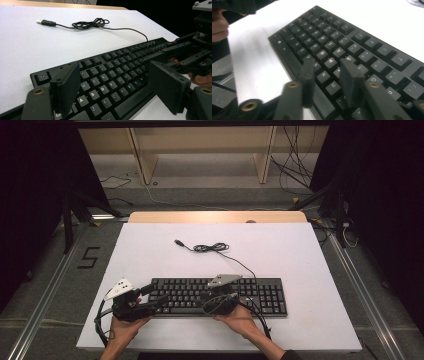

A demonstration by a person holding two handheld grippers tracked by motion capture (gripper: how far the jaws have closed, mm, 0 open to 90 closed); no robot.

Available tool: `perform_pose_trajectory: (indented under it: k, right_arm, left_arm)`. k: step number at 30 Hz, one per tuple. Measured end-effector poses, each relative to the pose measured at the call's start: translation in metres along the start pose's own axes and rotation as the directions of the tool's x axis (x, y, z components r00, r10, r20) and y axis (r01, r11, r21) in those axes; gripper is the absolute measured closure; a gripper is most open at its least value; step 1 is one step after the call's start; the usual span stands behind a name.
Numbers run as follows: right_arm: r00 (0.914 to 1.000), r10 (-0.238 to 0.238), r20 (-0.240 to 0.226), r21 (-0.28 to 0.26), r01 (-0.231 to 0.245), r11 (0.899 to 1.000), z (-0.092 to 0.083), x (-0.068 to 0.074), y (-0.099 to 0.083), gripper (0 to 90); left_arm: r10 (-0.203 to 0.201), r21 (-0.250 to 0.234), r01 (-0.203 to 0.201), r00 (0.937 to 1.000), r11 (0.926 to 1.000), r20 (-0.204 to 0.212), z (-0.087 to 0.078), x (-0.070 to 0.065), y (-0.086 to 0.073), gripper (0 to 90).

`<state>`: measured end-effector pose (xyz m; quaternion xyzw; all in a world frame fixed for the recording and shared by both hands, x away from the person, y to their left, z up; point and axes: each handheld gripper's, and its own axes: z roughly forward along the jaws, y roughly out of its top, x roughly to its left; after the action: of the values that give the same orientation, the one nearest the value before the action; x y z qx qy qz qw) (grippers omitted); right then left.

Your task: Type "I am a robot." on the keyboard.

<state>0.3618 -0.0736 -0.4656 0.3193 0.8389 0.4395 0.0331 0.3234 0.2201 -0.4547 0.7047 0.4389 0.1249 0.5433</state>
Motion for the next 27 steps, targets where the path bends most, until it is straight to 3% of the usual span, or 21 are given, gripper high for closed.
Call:
perform_pose_trajectory:
  k: [7,16,21,27]
  right_arm:
    - [0.9994,-0.001,-0.036,-0.038,0.0,0.999,-0.008,0.003,0.002,43.1]
    - [0.9966,-0.035,-0.075,-0.057,0.031,0.998,-0.013,0.01,0.001,31.9]
    - [0.9961,-0.043,-0.078,-0.055,0.038,0.998,-0.014,0.012,0.001,34.3]
    - [0.9951,-0.062,-0.077,-0.033,0.06,0.998,-0.012,0.016,-0.001,49.3]
  left_arm:
    - [0.001,-0.002,-0.001,1.0,1.0,0.0,0.0,0.0,0.0,25.3]
    - [0.001,-0.002,-0.001,1.0,1.0,-0.005,-0.001,0.001,0.0,25.4]
    - [0.002,-0.002,-0.002,1.0,1.0,-0.004,-0.001,0.001,0.0,25.3]
    - [-0.001,-0.004,0.001,1.0,1.0,-0.005,-0.001,0.002,0.001,25.3]
